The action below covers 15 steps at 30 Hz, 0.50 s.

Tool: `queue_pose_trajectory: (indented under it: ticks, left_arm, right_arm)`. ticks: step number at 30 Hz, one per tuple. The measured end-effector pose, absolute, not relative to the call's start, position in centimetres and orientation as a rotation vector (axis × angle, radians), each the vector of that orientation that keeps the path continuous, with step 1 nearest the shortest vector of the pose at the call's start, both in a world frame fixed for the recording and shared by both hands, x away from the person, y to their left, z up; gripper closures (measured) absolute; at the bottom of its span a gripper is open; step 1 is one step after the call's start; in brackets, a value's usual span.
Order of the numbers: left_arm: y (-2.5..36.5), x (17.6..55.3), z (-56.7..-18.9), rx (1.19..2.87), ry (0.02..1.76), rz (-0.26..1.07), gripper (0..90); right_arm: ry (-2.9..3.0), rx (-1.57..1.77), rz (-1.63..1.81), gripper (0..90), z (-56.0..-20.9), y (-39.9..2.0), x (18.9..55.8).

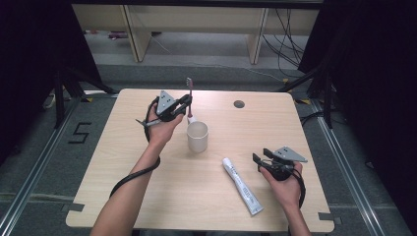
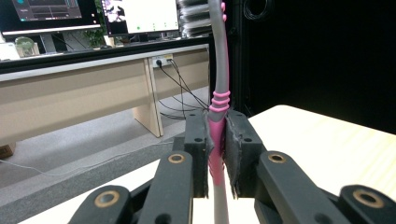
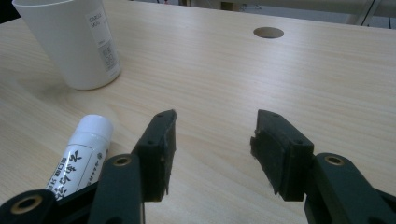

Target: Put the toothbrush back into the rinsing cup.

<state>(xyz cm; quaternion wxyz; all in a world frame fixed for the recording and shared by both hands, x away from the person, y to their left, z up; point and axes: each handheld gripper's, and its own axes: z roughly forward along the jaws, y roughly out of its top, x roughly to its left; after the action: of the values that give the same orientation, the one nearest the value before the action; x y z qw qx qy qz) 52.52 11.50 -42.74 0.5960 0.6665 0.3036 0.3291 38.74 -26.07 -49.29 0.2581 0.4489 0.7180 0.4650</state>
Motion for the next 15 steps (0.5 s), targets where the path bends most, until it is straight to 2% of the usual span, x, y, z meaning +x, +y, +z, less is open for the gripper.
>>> queue_pose_trajectory:
  ticks: [15]
  left_arm:
    - [11.53,52.41,-43.1,1.57,0.712,0.757,79.7]
  right_arm:
    - [1.957,1.225,1.25,49.1,-49.28,-25.95,38.69]
